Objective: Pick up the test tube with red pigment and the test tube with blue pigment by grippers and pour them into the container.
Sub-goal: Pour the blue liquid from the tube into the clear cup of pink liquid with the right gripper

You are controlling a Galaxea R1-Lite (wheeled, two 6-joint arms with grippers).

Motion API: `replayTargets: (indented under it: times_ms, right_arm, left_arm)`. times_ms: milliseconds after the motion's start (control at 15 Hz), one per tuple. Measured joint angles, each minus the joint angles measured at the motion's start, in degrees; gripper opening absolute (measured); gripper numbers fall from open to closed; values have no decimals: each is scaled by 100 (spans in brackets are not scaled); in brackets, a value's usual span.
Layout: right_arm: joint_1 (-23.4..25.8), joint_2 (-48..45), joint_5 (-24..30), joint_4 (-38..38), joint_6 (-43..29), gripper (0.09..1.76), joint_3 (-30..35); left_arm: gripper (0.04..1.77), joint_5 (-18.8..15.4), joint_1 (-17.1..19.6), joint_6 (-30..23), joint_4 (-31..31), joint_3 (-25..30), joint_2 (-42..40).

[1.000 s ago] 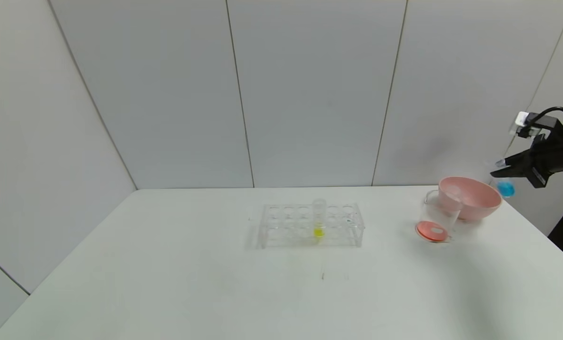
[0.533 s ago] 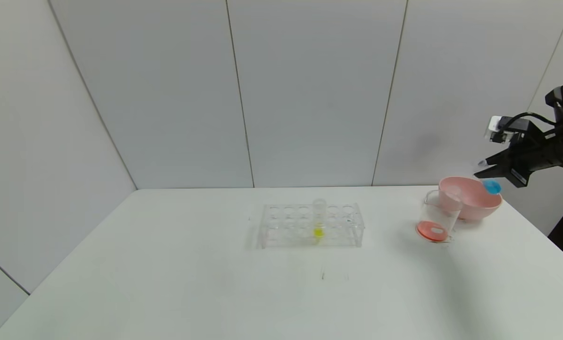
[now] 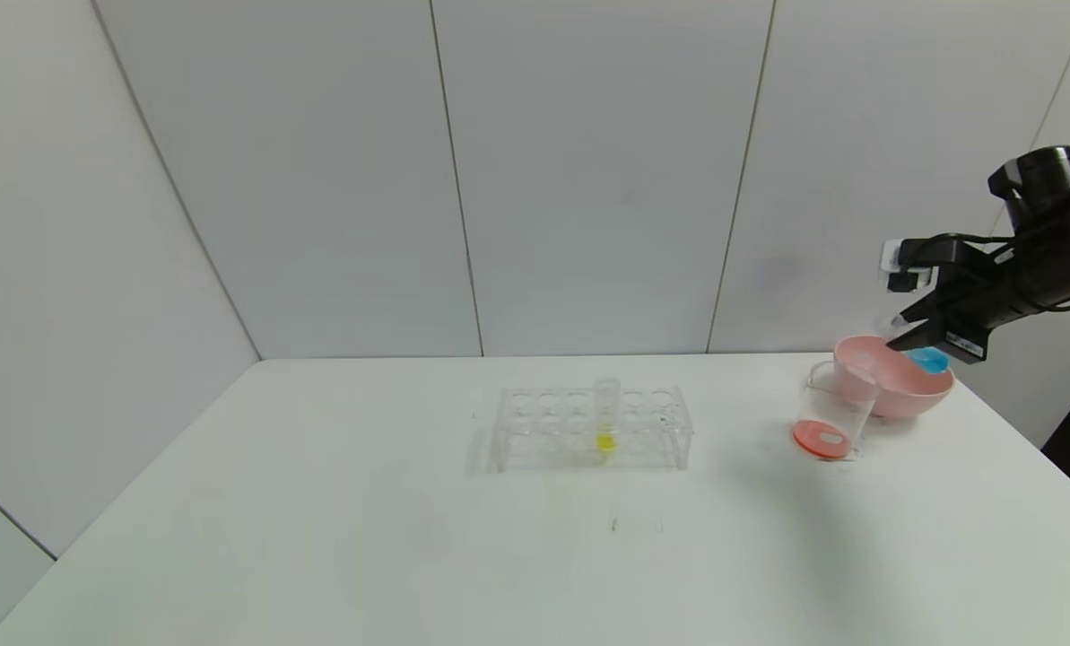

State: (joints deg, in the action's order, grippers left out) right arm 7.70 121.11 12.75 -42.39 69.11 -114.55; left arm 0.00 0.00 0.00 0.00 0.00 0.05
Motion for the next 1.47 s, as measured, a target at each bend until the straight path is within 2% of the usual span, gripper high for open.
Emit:
replayTargets:
  times_ms: [267,733,1467]
  right_arm:
    - [-350,-66,-1134,-351,165,49,-5]
    - [-795,-24,-1638,-379,194,49,-5]
    - [-1007,102,-2480,-731,418,49,-5]
  left_arm:
    - [176,0,0,0,0,0,0]
    - [176,0,0,0,0,0,0]
    - [176,0,0,0,0,0,0]
